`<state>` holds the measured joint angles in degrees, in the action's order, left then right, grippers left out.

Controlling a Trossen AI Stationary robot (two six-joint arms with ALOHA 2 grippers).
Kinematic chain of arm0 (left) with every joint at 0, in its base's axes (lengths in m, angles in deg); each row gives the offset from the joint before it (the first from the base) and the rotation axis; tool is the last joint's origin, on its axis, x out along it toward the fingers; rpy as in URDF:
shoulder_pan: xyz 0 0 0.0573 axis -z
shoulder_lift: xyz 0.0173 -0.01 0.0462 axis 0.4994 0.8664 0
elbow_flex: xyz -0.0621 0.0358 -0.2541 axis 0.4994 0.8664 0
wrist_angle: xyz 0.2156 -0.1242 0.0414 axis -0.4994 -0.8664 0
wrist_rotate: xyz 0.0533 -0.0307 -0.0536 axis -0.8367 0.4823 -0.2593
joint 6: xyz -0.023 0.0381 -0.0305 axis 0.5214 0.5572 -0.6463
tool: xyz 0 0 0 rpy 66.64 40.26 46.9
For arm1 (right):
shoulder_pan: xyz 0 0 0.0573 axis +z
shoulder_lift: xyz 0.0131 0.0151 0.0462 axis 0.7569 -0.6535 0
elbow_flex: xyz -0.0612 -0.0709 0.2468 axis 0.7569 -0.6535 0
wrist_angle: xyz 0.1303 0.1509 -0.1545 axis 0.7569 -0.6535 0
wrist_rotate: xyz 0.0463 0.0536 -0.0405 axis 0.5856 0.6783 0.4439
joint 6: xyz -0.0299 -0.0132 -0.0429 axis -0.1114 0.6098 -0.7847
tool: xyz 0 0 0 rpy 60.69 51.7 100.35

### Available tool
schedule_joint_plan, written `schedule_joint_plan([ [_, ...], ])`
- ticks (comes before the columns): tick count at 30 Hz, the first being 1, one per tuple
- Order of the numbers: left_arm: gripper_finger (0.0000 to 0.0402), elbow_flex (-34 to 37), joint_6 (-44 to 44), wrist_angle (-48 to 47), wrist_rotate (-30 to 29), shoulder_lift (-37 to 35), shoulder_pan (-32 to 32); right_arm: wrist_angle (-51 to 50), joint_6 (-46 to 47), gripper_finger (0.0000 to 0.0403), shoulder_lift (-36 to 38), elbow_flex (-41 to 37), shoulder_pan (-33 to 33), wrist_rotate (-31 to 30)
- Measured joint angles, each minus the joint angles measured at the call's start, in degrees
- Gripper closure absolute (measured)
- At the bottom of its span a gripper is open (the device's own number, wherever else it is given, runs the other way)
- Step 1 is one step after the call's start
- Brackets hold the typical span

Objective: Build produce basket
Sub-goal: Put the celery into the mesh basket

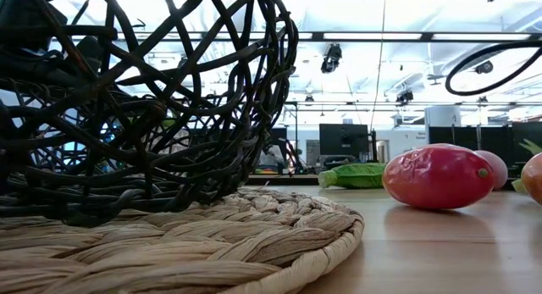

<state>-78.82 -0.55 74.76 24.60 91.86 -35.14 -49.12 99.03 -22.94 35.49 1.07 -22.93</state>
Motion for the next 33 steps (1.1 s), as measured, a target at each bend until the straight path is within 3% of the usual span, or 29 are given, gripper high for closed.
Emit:
schedule_joint_plan([
  [9,0.0398,0.0,-0.01,0.0,-0.01,0.0,0.01,-0.26,-2.12,0.0374,0.25,-0.19,0.67,-1.78],
  [17,0.0398,0.0,-0.01,0.0,-0.02,0.01,0.0,-11.89,-3.41,0.0378,1.91,9.06,0.74,-8.69],
  [21,0.0398,0.0,-0.01,0.0,-0.01,0.0,0.01,-21.47,-6.8,0.0378,1.59,18.56,0.68,-19.49],
  [24,0.0398,0.0,-0.01,0.0,0.0,0.0,0.01,-23.4,-14.56,0.0378,1.03,25.13,-0.57,-30.48],
  [28,0.0398,0.0,-0.01,0.0,-0.01,0.0,0.0,-19.2,-32.38,0.0378,-0.71,32.94,-4.17,-41.58],
  [33,0.0398,0.0,-0.01,0.0,-0.02,0.04,-0.01,-1.98,-64.61,0.0378,-3.79,40.78,-10.61,-48.31],
])
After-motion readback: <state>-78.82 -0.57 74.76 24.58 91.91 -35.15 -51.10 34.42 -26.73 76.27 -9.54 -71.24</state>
